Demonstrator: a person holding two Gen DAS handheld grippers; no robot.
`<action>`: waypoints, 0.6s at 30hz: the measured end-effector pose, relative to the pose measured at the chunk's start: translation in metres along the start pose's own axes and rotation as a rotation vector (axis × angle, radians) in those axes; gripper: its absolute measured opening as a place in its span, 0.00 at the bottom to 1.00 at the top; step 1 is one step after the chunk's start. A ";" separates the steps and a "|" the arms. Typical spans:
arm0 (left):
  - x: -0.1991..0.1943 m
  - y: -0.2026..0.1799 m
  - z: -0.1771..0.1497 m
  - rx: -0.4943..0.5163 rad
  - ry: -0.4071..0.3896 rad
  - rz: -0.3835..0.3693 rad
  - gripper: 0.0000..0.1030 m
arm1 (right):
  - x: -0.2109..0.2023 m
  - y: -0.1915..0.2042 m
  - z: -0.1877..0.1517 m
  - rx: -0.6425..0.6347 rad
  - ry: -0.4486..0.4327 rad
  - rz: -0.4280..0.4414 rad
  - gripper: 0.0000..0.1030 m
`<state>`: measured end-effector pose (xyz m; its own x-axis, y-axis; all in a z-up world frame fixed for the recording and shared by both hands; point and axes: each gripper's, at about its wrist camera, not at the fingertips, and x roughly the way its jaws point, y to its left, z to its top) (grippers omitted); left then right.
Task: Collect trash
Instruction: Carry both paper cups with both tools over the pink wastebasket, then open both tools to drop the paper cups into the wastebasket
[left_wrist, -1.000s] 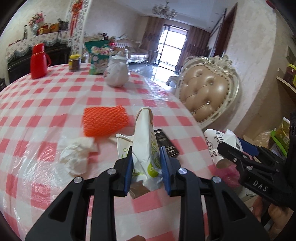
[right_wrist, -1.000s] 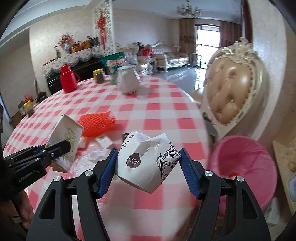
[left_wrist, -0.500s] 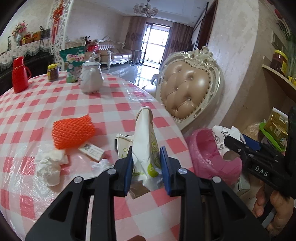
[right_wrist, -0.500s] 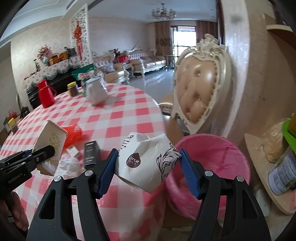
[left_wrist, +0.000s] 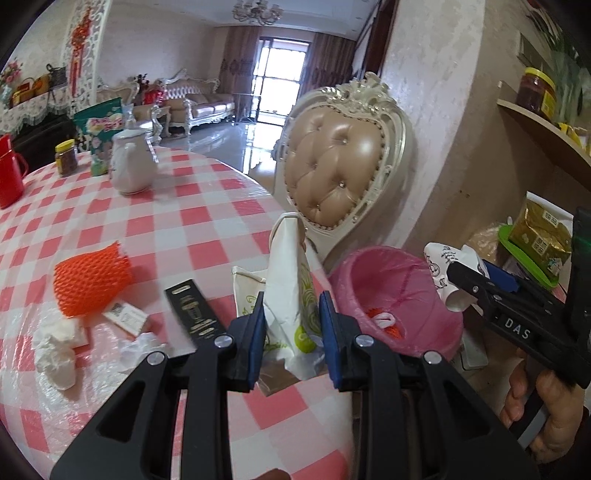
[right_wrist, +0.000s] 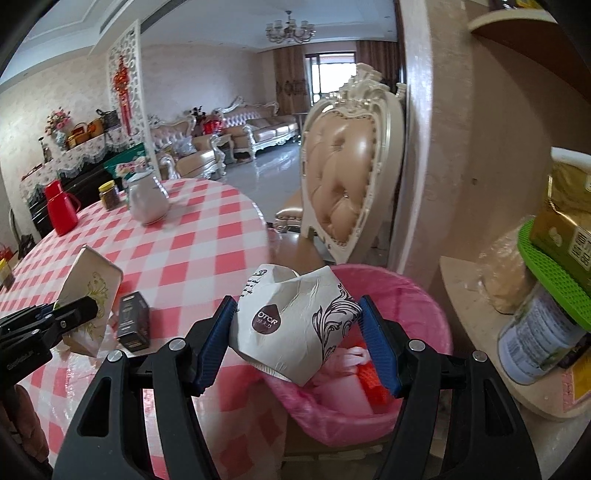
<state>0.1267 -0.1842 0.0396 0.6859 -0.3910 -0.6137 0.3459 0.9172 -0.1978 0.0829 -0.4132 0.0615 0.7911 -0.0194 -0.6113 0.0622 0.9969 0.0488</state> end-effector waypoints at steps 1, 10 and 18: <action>0.001 -0.004 0.001 0.006 0.002 -0.004 0.26 | -0.001 -0.005 -0.001 0.004 -0.002 -0.008 0.62; 0.017 -0.038 0.005 0.063 0.013 -0.070 0.26 | 0.003 -0.039 -0.007 0.044 0.002 -0.063 0.62; 0.044 -0.071 0.015 0.098 0.047 -0.125 0.26 | 0.020 -0.060 -0.015 0.047 0.026 -0.089 0.62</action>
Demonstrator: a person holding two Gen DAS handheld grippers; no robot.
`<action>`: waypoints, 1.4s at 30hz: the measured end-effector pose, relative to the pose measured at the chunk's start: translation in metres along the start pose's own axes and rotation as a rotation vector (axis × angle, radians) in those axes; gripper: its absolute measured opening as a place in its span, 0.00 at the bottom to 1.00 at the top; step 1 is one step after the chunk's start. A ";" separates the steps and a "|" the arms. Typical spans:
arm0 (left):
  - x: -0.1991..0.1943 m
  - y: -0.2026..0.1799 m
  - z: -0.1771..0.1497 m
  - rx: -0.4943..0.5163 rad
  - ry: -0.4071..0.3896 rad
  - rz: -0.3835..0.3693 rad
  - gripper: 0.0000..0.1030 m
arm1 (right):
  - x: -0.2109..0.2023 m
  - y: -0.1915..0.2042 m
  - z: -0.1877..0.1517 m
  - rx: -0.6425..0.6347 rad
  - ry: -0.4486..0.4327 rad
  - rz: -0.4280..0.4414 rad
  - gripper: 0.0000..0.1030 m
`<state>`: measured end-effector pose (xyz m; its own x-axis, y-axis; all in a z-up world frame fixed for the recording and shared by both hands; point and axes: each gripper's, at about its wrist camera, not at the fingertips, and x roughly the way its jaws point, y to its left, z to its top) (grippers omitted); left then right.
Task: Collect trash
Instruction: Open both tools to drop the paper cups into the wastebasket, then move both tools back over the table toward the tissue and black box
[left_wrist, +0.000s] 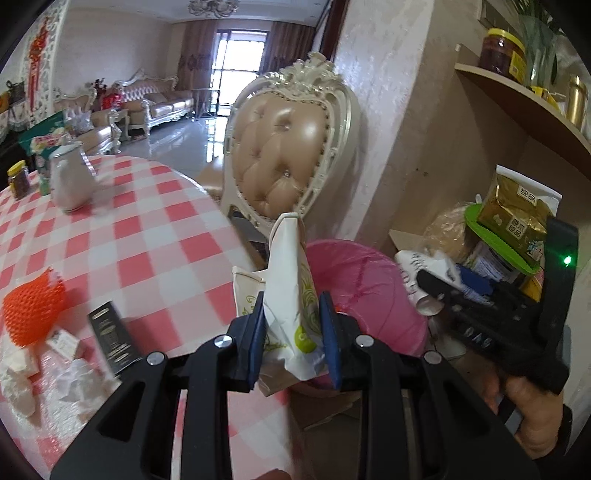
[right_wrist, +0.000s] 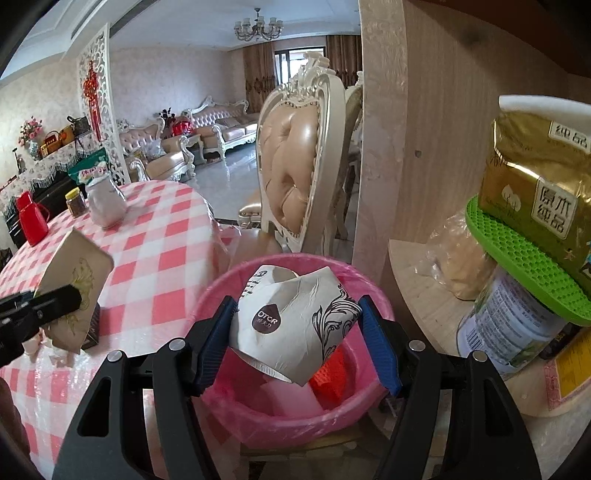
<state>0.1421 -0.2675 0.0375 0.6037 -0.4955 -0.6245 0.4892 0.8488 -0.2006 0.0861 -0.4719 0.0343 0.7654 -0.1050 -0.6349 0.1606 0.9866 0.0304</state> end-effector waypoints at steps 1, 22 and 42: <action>0.005 -0.006 0.002 0.008 0.005 -0.013 0.26 | 0.003 -0.001 -0.001 0.001 0.005 0.000 0.62; 0.067 -0.031 0.028 0.009 0.064 -0.098 0.29 | 0.031 -0.021 -0.003 0.008 0.032 -0.025 0.63; 0.053 -0.008 0.017 -0.039 0.054 -0.057 0.55 | 0.020 -0.016 -0.006 0.018 0.009 -0.021 0.76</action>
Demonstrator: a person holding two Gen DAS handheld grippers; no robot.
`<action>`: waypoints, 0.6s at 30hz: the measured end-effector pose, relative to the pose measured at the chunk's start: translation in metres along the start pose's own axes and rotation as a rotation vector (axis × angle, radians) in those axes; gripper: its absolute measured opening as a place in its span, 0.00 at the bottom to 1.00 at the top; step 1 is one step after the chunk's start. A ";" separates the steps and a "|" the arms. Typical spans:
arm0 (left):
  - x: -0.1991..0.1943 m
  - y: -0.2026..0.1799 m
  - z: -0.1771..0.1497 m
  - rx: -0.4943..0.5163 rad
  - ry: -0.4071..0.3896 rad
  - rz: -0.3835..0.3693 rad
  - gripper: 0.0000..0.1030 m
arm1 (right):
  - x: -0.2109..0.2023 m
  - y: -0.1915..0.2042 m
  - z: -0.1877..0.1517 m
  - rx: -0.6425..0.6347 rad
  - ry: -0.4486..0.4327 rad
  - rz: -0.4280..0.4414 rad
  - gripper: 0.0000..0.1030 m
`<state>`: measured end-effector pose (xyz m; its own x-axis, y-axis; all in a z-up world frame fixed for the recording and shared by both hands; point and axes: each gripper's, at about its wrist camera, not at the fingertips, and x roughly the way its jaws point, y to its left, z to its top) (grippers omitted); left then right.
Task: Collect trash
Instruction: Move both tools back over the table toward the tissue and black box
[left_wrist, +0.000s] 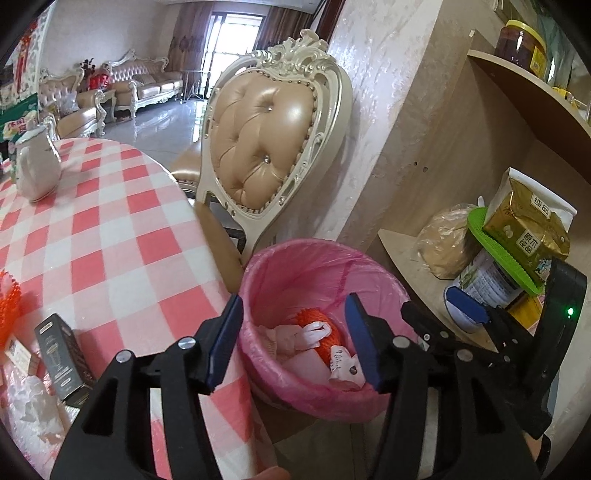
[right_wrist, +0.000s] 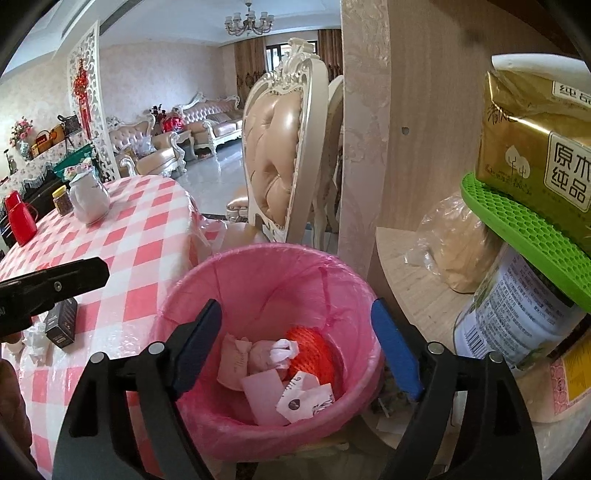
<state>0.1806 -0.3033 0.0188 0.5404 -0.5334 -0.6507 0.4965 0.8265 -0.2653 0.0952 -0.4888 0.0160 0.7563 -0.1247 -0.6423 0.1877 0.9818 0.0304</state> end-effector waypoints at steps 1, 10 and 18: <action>-0.002 0.001 -0.001 0.000 -0.003 0.006 0.55 | -0.001 0.002 0.000 -0.001 -0.001 0.002 0.77; -0.031 0.018 -0.015 -0.020 -0.035 0.076 0.58 | -0.008 0.017 -0.005 -0.019 -0.009 0.022 0.79; -0.059 0.040 -0.031 -0.045 -0.067 0.141 0.58 | -0.013 0.042 -0.009 -0.047 -0.013 0.062 0.82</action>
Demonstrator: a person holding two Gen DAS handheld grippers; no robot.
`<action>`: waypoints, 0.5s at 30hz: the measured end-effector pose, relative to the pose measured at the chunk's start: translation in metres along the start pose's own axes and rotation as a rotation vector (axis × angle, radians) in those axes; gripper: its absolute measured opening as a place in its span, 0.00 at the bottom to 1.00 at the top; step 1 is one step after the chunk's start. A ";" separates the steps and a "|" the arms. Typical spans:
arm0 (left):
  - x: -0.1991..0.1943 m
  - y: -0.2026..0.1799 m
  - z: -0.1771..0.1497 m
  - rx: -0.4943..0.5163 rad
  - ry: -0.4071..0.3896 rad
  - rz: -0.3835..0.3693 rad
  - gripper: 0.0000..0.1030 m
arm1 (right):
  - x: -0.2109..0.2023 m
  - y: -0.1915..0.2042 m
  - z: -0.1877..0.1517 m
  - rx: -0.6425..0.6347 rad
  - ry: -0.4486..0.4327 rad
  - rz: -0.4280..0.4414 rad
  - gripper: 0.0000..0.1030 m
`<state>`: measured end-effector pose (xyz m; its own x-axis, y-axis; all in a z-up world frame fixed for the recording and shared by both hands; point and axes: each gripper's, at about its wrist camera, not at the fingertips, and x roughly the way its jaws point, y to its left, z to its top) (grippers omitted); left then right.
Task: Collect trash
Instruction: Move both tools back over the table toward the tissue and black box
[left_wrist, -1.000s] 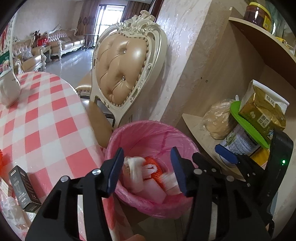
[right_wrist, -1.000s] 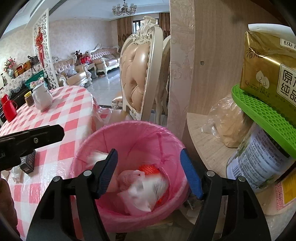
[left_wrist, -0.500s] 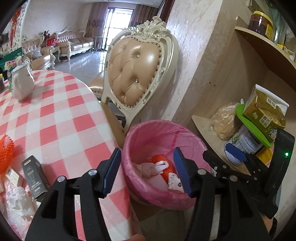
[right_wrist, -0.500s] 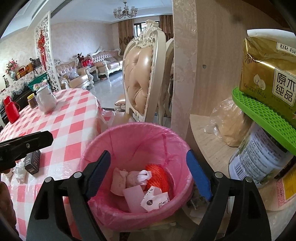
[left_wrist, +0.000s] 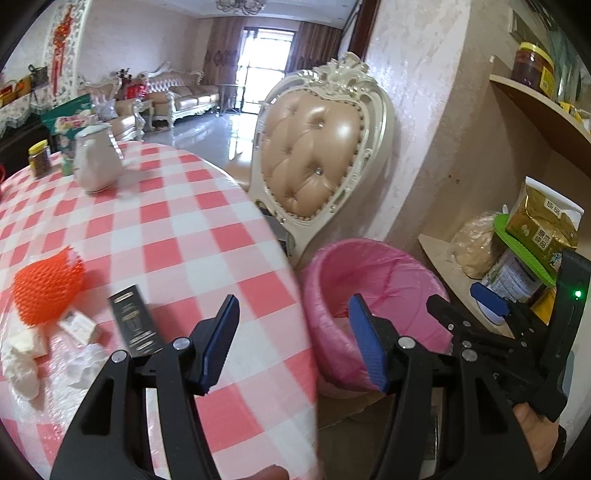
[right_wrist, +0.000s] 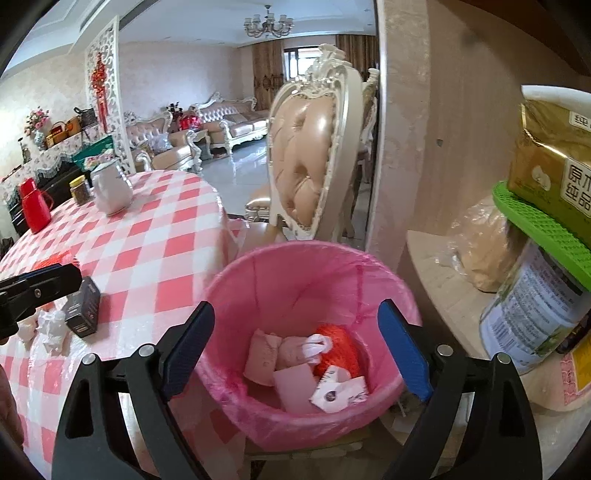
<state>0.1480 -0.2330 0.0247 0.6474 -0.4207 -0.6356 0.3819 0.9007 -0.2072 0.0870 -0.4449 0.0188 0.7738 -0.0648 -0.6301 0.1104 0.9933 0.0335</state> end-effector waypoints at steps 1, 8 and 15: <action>-0.004 0.006 -0.002 -0.011 -0.003 0.009 0.58 | 0.000 0.002 0.000 0.000 0.000 0.008 0.82; -0.027 0.044 -0.017 -0.075 -0.016 0.066 0.58 | 0.001 0.027 -0.002 -0.018 0.018 0.074 0.82; -0.051 0.083 -0.033 -0.134 -0.024 0.137 0.58 | 0.004 0.056 -0.005 -0.049 0.031 0.128 0.82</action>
<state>0.1246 -0.1333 0.0155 0.7037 -0.2942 -0.6467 0.1989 0.9554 -0.2182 0.0930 -0.3887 0.0148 0.7599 0.0648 -0.6467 -0.0193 0.9968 0.0773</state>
